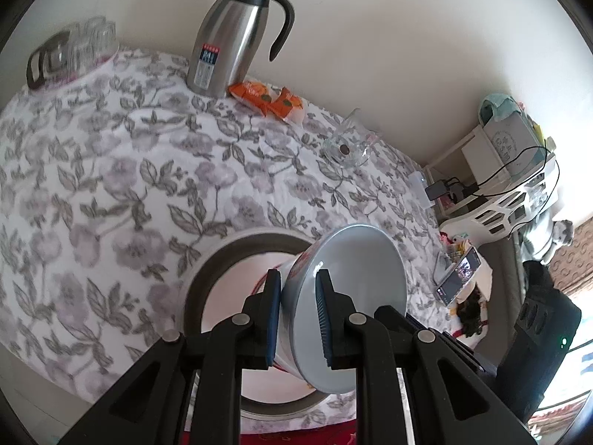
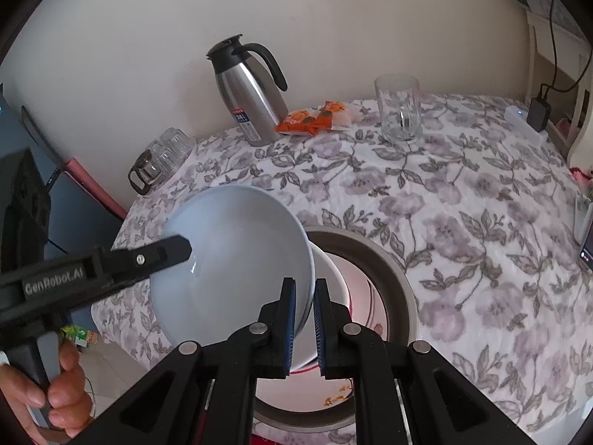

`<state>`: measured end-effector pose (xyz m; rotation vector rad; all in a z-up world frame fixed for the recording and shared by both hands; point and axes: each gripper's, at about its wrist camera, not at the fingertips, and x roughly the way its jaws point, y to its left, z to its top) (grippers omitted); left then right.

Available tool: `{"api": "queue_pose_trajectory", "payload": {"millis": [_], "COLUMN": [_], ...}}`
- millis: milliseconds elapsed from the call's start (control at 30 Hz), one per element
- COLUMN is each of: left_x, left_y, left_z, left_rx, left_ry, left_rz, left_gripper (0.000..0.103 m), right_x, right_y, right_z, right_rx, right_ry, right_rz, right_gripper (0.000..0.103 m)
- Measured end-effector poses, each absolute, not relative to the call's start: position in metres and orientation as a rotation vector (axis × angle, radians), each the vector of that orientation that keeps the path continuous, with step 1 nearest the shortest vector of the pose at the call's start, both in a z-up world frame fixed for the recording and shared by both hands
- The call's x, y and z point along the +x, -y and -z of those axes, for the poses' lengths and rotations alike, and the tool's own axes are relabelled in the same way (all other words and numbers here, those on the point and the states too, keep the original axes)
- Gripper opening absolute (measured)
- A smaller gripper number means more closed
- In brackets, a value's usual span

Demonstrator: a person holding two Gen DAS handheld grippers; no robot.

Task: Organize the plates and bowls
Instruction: 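Lower the white round bowl with both grippers onto the stacked bowls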

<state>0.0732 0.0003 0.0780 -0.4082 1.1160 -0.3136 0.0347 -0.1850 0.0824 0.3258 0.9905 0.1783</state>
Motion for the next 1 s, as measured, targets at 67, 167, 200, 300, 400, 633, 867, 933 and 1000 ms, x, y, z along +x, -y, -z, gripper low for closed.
{"api": "queue_pose_trajectory", "payload": {"millis": [67, 167, 200, 300, 400, 633, 867, 933, 1000], "left_x": [0.071, 0.071, 0.07, 0.069, 0.069, 0.071, 0.073, 0.073, 0.073], "left_y": [0.0, 0.001, 0.001, 0.001, 0.0, -0.003, -0.002, -0.002, -0.002], "left_z": [-0.071, -0.06, -0.058, -0.052, -0.048, -0.04, -0.036, -0.036, -0.036], "left_rx": [-0.423, -0.445, -0.453, -0.464, -0.47, -0.49, -0.492, -0.494, -0.493], "left_ry": [-1.123, -1.135, -1.136, -1.139, -1.141, -1.161, -1.16, -1.16, -1.16], "left_rz": [0.316, 0.316, 0.319, 0.323, 0.318, 0.32, 0.316, 0.317, 0.317], "left_gripper": [0.019, 0.019, 0.019, 0.019, 0.019, 0.019, 0.019, 0.019, 0.019], "right_x": [0.036, 0.037, 0.037, 0.039, 0.04, 0.044, 0.045, 0.045, 0.045], "right_y": [0.186, 0.186, 0.186, 0.187, 0.185, 0.183, 0.182, 0.182, 0.182], "right_z": [-0.079, -0.076, -0.075, -0.073, -0.069, -0.063, -0.062, -0.062, -0.062], "right_rx": [0.318, 0.311, 0.309, 0.302, 0.294, 0.283, 0.284, 0.286, 0.286], "right_ry": [-1.004, -1.013, -1.014, -1.021, -1.034, -1.048, -1.05, -1.05, -1.049], "right_rz": [-0.163, -0.15, -0.147, -0.142, -0.139, -0.131, -0.133, -0.133, -0.132], "right_gripper": [0.011, 0.012, 0.012, 0.012, 0.012, 0.012, 0.012, 0.012, 0.012]}}
